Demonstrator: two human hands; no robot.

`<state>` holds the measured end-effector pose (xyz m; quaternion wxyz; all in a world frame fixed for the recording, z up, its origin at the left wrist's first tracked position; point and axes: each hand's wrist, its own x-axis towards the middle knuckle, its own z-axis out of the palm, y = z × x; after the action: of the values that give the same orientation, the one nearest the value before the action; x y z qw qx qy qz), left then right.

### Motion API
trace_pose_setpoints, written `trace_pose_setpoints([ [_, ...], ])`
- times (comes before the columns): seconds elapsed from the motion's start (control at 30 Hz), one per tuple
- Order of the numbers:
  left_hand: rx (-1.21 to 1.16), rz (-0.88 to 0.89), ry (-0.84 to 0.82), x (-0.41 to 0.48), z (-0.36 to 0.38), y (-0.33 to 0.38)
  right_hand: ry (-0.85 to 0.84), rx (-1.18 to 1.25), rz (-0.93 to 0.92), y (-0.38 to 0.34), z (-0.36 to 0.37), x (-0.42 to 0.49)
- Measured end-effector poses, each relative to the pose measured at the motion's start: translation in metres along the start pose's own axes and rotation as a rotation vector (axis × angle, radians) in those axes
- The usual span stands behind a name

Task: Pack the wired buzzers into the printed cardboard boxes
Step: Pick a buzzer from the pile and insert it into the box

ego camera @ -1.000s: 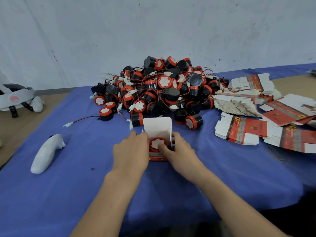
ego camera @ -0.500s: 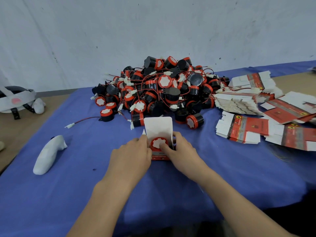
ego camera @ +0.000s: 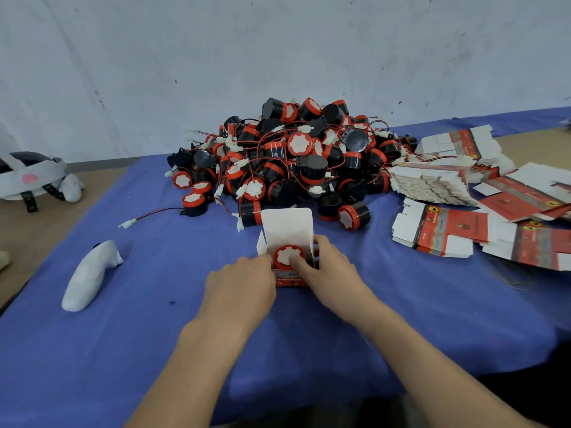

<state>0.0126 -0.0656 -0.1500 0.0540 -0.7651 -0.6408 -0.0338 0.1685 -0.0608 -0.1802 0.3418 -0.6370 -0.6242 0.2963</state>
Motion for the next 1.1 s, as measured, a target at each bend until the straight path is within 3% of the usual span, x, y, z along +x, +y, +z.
trace_pose_setpoints([
  [0.57, 0.001, -0.067, 0.112, -0.0046, -0.0024, 0.0044, -0.007, 0.019, -0.009, 0.0002, -0.0016, -0.0004],
  [0.73, 0.014, -0.056, 0.018, -0.0037, -0.0019, 0.0088, -0.010, 0.021, -0.017, 0.0004, -0.0009, -0.0007],
  [0.93, 0.016, -0.075, 0.119, -0.0055, -0.0035, 0.0034, -0.010, 0.029, -0.018, 0.0012, -0.0017, -0.0010],
  [1.1, 0.010, -0.061, 0.027, -0.0048, -0.0036, 0.0067, -0.008, 0.011, -0.021, 0.0013, -0.0007, -0.0006],
])
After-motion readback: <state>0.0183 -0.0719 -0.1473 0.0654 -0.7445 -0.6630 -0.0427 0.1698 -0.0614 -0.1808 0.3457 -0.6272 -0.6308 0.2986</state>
